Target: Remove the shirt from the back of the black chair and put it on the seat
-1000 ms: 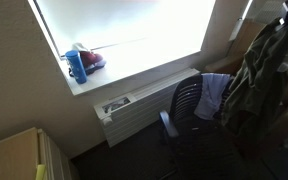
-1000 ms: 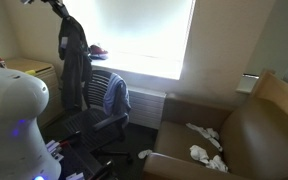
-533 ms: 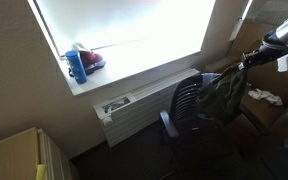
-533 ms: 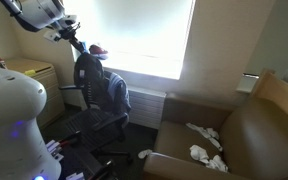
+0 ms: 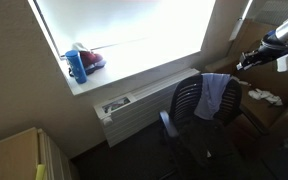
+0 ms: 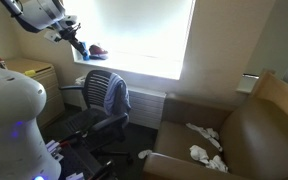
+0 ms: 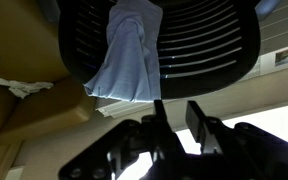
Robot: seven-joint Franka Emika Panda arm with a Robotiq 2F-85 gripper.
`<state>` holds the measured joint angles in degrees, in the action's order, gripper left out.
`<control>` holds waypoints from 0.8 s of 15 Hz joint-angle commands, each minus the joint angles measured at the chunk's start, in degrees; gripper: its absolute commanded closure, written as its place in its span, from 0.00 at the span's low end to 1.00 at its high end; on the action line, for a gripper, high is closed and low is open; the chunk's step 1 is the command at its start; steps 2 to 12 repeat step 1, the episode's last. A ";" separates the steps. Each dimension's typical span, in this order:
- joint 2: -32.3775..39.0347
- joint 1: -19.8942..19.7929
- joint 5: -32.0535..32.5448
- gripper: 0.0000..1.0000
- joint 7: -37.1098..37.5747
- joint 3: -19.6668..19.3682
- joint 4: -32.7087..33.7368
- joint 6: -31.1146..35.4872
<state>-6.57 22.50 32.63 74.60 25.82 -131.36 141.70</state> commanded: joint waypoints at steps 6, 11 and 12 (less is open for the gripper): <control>-0.08 -0.65 -0.26 0.70 -0.23 0.64 0.01 -0.01; -0.08 -0.65 -0.26 0.70 -0.23 0.64 0.01 -0.01; -0.08 -0.65 -0.26 0.70 -0.23 0.64 0.01 -0.01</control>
